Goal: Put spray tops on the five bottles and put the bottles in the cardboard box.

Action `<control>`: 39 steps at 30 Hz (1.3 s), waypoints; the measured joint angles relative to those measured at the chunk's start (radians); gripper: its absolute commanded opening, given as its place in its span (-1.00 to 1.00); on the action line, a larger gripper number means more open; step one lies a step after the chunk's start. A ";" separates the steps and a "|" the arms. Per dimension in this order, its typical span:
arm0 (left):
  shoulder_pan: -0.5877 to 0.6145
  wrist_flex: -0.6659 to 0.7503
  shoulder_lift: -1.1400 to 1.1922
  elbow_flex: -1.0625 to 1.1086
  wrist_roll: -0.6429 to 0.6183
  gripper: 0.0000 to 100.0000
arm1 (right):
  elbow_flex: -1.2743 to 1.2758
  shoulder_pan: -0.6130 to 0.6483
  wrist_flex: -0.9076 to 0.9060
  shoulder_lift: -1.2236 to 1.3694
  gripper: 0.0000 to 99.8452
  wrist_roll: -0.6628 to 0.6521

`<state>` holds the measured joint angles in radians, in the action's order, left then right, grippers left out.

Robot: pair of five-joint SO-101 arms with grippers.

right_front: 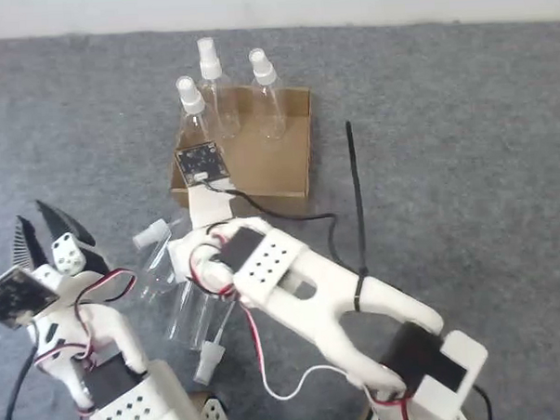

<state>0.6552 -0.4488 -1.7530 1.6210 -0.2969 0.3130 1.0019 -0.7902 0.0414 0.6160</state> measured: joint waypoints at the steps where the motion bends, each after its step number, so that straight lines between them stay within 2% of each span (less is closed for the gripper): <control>1: 0.000 0.000 0.000 0.000 0.000 -0.80 | -0.018 0.008 -0.032 0.006 -0.48 0.015; 7: 0.000 0.000 0.000 0.000 -0.002 -0.80 | -0.092 0.081 -0.157 0.023 -0.48 0.097; 14: 0.000 0.000 0.000 0.000 -0.002 -0.80 | -0.094 0.112 -0.166 0.041 -0.48 0.143; 27: 0.000 0.000 0.000 0.015 -0.002 -0.80 | -0.235 0.110 -0.166 0.282 -0.50 0.146; 33: 0.000 0.000 0.000 0.015 -0.002 -0.80 | -0.301 0.100 -0.166 0.367 -0.77 0.146; 39: 0.000 0.000 0.000 0.015 -0.002 -0.80 | -0.331 0.071 -0.166 0.391 -0.79 0.146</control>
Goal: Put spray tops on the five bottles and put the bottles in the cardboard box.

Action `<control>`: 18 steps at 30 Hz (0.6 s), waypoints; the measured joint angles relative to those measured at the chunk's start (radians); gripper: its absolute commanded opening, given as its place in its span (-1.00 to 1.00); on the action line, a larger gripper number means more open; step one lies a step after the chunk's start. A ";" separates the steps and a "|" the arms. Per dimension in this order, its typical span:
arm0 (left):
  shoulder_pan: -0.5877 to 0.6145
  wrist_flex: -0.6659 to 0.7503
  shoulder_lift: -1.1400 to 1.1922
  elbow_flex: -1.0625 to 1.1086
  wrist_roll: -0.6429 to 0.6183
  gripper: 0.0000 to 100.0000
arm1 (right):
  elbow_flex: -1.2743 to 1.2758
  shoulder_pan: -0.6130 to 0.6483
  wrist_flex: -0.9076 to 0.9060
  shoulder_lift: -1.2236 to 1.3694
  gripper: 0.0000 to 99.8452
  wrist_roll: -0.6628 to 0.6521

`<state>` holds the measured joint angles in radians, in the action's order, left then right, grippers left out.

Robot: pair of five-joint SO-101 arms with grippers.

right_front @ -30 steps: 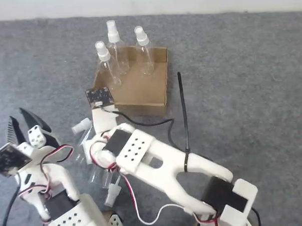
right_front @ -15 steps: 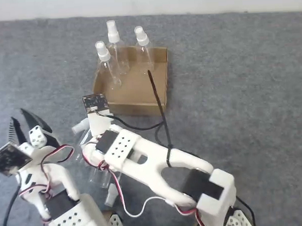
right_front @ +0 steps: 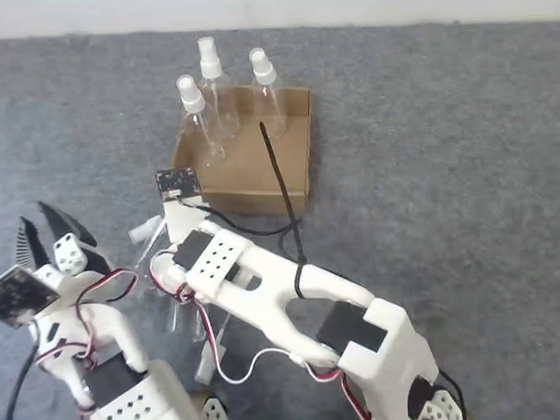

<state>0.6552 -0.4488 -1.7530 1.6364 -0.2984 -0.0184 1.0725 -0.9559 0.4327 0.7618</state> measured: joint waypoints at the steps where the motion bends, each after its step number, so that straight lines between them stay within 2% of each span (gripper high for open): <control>1: 0.000 0.000 0.000 0.000 0.000 -0.80 | 0.000 -0.002 -0.003 0.000 -0.79 0.000; 11: 0.000 0.000 0.000 0.000 0.000 -0.80 | -0.129 -0.018 -0.221 0.002 -0.79 -0.086; 18: 0.000 0.000 0.000 0.000 0.000 -0.80 | -0.152 -0.054 -0.270 0.002 -0.79 -0.209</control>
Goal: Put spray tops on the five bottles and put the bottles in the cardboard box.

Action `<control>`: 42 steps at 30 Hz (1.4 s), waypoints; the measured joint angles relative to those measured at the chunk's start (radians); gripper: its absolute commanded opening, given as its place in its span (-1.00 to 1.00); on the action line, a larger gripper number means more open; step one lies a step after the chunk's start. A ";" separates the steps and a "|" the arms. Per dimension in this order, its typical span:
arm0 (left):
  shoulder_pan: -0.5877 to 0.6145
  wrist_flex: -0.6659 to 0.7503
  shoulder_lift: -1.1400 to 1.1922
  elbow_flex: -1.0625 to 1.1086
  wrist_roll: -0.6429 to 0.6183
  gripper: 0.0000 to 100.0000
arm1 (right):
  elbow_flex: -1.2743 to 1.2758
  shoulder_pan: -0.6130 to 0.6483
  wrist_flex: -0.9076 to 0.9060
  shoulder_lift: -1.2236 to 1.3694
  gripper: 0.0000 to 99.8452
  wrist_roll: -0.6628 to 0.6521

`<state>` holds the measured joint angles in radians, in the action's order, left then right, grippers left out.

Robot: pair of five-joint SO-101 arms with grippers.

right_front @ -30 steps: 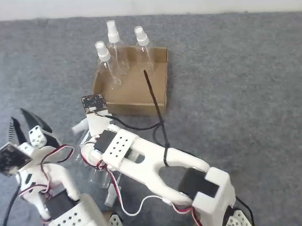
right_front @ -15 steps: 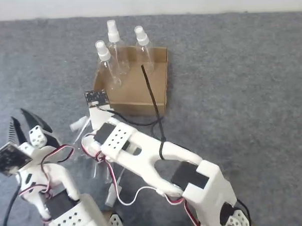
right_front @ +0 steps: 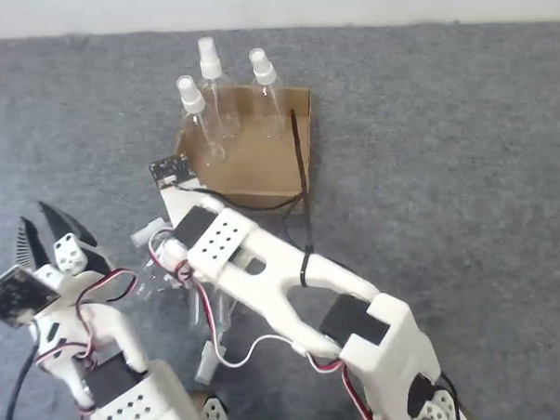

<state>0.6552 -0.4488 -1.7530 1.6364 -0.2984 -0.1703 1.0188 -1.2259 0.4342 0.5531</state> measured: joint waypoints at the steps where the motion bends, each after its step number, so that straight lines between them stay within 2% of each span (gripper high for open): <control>1: 0.000 0.000 0.000 0.000 0.000 -0.80 | 0.000 -0.006 0.000 0.000 -0.79 -0.029; 7: 0.000 0.000 0.000 0.000 0.000 -0.80 | 0.000 -0.020 -0.023 0.000 -0.79 -0.210; 25: 0.000 0.000 0.000 0.000 0.000 -0.80 | -0.002 -0.020 -0.192 -0.074 -0.79 -0.493; 31: 0.000 0.000 0.000 0.000 0.000 -0.80 | -0.002 -0.020 -0.318 -0.110 -0.79 -0.609; 36: -0.002 0.000 0.000 0.000 0.000 -0.80 | -0.002 -0.020 -0.451 -0.118 -0.79 -0.674; 42: -0.018 0.000 0.000 0.011 0.000 -0.80 | 0.025 -0.037 -0.506 -0.241 -0.79 -0.686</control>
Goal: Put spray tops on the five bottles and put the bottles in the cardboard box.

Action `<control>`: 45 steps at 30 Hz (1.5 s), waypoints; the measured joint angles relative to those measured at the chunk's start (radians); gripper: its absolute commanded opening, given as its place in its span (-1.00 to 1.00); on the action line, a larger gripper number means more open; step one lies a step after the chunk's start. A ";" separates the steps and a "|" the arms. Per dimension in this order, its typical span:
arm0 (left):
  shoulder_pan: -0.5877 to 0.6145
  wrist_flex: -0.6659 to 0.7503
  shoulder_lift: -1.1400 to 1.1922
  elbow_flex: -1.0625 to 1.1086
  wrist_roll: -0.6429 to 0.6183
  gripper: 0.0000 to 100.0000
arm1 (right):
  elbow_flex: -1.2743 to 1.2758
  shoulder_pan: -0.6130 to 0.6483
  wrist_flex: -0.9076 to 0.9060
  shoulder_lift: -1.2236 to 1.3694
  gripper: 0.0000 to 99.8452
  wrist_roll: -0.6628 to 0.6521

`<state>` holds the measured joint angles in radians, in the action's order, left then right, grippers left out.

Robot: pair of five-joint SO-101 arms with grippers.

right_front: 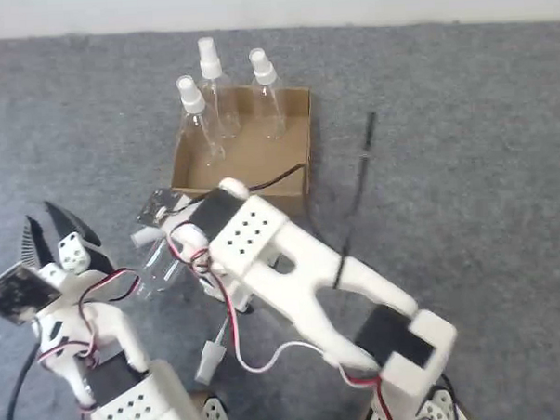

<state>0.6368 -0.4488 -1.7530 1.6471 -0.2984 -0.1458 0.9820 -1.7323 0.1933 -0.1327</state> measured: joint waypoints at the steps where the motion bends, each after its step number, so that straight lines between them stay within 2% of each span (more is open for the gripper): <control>1: -0.002 0.000 0.000 0.000 0.000 -0.80 | 0.026 -0.003 0.000 -0.028 -0.79 -0.005; 5: -0.003 0.000 0.000 0.000 0.000 -0.80 | 0.212 -0.006 0.048 -0.157 -0.79 -0.005; 10: -0.006 0.000 0.000 0.000 0.000 -0.80 | 0.473 -0.006 0.210 -0.319 -0.79 -0.006; 17: -0.005 0.000 0.000 0.000 0.000 -0.80 | 0.717 -0.006 0.457 -0.385 -0.79 -0.195; 19: -0.005 0.000 0.000 0.000 0.000 -0.80 | 0.733 -0.006 0.482 -0.385 -0.75 -0.232; 25: -0.005 0.000 0.000 0.000 0.000 -0.80 | 0.735 -0.006 0.496 -0.385 -0.44 -0.256; 33: -0.005 0.000 0.000 0.000 0.000 -0.80 | 0.735 -0.006 0.496 -0.385 -0.43 -0.255; 37: -0.005 0.000 0.000 0.000 0.000 -0.76 | 0.735 -0.006 0.502 -0.385 -0.43 -0.186; 45: -0.006 0.000 0.000 0.000 0.000 -0.73 | 0.735 -0.023 0.523 -0.385 -0.44 -0.140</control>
<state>0.6306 -0.4488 -1.7530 1.6471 -0.2984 0.5892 0.9590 -1.2091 -0.1918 -0.2723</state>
